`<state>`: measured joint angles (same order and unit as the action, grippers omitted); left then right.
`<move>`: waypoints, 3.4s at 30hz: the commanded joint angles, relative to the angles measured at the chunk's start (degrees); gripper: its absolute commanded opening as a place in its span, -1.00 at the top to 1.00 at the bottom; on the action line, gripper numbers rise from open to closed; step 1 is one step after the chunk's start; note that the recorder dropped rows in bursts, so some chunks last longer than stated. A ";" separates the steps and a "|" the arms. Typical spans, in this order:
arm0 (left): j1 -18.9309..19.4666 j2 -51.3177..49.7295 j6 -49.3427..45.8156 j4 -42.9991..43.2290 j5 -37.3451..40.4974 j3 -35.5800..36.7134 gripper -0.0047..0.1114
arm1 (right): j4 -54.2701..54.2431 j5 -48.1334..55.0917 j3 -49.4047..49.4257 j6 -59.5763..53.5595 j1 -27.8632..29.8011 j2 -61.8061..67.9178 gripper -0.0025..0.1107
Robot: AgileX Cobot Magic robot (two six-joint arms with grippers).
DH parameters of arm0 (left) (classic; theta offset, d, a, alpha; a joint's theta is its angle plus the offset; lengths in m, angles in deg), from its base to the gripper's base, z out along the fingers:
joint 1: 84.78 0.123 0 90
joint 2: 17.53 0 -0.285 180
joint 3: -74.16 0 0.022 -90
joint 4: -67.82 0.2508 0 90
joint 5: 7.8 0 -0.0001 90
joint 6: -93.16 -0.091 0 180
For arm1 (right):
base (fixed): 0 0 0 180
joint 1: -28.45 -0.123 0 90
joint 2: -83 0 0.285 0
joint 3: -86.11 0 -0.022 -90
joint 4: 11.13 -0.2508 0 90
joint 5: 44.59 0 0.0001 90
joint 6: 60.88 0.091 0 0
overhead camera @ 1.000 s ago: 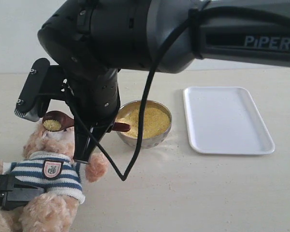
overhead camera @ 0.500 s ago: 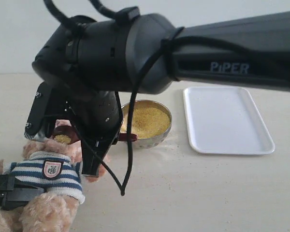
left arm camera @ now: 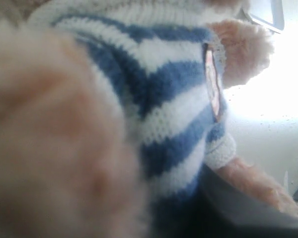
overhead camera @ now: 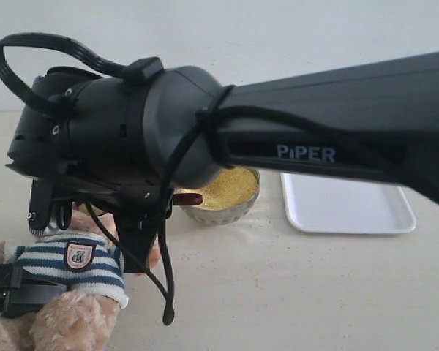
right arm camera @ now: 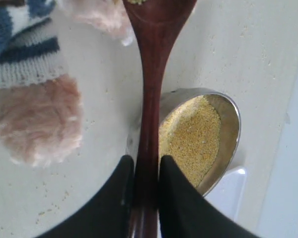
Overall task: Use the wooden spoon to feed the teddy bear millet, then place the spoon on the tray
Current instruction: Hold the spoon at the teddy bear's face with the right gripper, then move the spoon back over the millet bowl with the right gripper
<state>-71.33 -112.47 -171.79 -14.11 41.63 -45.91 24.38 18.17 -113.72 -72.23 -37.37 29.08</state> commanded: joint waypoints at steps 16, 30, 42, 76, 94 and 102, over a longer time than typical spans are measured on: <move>0.05 0.04 -0.13 -0.80 0.93 0.06 0.80 | 13.38 4.42 -0.10 5.90 -5.52 -0.31 0.89; 0.05 0.04 -0.13 -0.80 0.93 0.06 0.80 | 15.18 7.08 -0.10 9.64 -7.15 -0.53 0.89; 0.05 0.04 -0.13 -0.80 0.93 0.06 0.80 | -1.38 7.20 -0.10 9.08 3.76 -7.24 0.89; 0.05 0.04 -0.13 -0.80 0.93 0.06 0.80 | 22.53 -2.37 18.37 7.93 14.98 -7.31 0.96; 0.05 0.04 -0.13 -0.80 0.93 0.06 0.80 | 35.25 0.59 18.37 11.36 12.55 2.09 0.96; 0.05 0.04 -0.13 -0.80 0.93 0.06 0.80 | 35.01 -0.54 18.37 11.77 10.24 3.47 0.96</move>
<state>-71.33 -112.47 -171.79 -14.11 41.63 -45.91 59.06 18.17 -95.49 -60.88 -25.71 32.53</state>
